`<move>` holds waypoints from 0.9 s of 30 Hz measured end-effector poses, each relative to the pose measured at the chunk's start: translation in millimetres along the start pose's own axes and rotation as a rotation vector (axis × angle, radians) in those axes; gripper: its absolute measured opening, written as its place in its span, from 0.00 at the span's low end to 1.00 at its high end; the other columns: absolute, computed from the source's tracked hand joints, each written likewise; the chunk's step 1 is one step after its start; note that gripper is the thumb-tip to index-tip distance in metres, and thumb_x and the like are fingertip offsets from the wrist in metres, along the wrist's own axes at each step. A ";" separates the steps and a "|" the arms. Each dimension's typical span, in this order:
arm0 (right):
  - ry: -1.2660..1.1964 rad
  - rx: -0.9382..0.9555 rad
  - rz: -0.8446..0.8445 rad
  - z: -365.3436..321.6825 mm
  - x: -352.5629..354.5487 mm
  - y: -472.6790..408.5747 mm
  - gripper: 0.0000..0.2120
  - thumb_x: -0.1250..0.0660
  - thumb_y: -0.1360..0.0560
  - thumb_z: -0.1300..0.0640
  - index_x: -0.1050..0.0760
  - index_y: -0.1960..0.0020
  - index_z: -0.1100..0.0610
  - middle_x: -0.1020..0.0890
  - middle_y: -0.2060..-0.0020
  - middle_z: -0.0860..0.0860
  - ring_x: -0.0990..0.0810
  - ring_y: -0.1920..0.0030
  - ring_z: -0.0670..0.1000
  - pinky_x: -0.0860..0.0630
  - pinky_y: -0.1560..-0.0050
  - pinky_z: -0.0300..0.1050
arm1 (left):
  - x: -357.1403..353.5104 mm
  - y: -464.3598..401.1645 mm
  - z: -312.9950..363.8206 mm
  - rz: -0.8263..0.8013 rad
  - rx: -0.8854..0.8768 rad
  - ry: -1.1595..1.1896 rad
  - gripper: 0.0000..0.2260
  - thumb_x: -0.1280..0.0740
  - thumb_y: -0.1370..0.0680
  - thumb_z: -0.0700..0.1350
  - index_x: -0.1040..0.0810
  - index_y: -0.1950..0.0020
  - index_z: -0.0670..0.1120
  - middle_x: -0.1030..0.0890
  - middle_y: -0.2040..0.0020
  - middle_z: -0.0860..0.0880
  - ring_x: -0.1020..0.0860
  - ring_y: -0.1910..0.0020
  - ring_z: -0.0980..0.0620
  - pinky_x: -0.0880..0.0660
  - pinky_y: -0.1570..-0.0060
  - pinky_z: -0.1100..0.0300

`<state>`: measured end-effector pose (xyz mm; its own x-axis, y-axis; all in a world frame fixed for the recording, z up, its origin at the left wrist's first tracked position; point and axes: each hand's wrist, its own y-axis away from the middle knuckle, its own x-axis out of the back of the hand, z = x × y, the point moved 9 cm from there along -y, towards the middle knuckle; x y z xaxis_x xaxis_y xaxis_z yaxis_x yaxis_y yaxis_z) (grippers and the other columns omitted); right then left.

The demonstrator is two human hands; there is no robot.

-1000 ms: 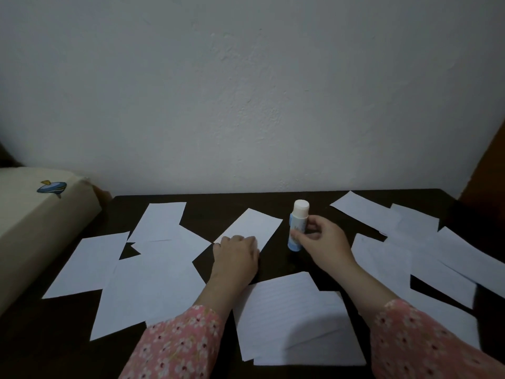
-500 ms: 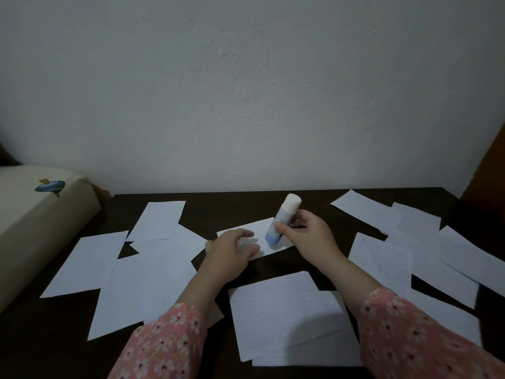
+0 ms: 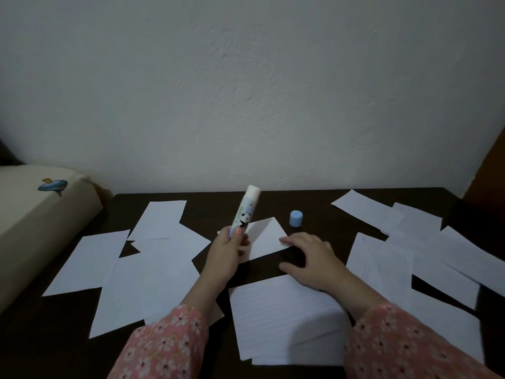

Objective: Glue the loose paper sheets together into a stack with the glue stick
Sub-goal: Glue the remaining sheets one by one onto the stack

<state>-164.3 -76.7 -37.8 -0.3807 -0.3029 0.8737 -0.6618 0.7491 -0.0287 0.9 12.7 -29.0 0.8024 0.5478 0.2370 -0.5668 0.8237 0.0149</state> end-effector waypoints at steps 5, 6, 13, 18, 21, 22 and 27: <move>0.014 0.036 0.014 1.4 -2.0 6.0 0.26 0.34 0.25 0.42 0.34 0.29 0.43 0.34 0.33 0.42 0.39 0.31 0.44 0.42 0.30 0.46 | 1.7 -1.1 -8.8 -0.006 0.023 -0.093 0.13 0.48 0.16 0.52 0.27 0.42 0.49 0.21 0.47 0.49 0.26 0.51 0.55 0.32 0.59 0.65; 0.007 0.029 0.016 2.2 -1.8 6.1 0.26 0.34 0.25 0.42 0.34 0.29 0.43 0.33 0.35 0.42 0.37 0.33 0.45 0.40 0.31 0.45 | 1.9 -1.2 -9.3 -0.009 0.015 -0.089 0.13 0.48 0.17 0.52 0.27 0.42 0.49 0.21 0.48 0.49 0.25 0.50 0.55 0.31 0.57 0.64; -0.118 0.050 0.124 9.9 3.0 11.4 0.09 0.34 0.23 0.48 0.20 0.45 0.48 0.29 0.41 0.40 0.33 0.38 0.43 0.32 0.37 0.44 | 2.5 0.1 -8.5 -0.068 -0.026 0.040 0.10 0.46 0.16 0.49 0.25 0.48 0.52 0.18 0.51 0.49 0.22 0.54 0.54 0.28 0.54 0.63; -0.097 0.056 0.133 8.2 1.3 12.0 0.10 0.37 0.21 0.51 0.26 0.40 0.46 0.27 0.36 0.40 0.35 0.38 0.37 0.38 0.28 0.49 | 4.9 -1.2 -1.9 -0.038 -0.067 0.069 0.09 0.44 0.17 0.49 0.25 0.46 0.53 0.18 0.52 0.50 0.20 0.52 0.49 0.26 0.48 0.55; -0.105 0.034 0.198 12.5 5.8 12.5 0.14 0.39 0.20 0.55 0.28 0.35 0.46 0.27 0.36 0.41 0.34 0.35 0.40 0.37 0.28 0.51 | 13.0 -1.9 13.9 0.022 -0.121 0.146 0.06 0.39 0.20 0.51 0.25 0.46 0.53 0.18 0.52 0.48 0.19 0.55 0.51 0.23 0.53 0.57; -0.057 0.038 0.214 13.2 6.2 12.1 0.16 0.40 0.20 0.56 0.29 0.33 0.46 0.29 0.34 0.42 0.37 0.31 0.42 0.42 0.26 0.56 | 15.8 -1.7 18.2 0.042 -0.131 0.198 0.08 0.37 0.21 0.51 0.24 0.45 0.51 0.18 0.52 0.48 0.19 0.56 0.50 0.23 0.55 0.58; 0.049 -0.006 0.097 16.6 -3.1 5.2 0.20 0.43 0.19 0.54 0.34 0.28 0.44 0.37 0.26 0.40 0.50 0.23 0.44 0.56 0.25 0.60 | 12.1 1.8 25.2 0.077 -0.132 0.276 0.11 0.35 0.23 0.54 0.24 0.46 0.48 0.17 0.52 0.45 0.17 0.58 0.49 0.21 0.59 0.57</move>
<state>-177.2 -81.7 -48.8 -0.4105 -0.2001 0.8897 -0.6193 0.7773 -0.1109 4.9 17.2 -1.7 0.7885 0.6137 -0.0402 -0.6135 0.7801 -0.1231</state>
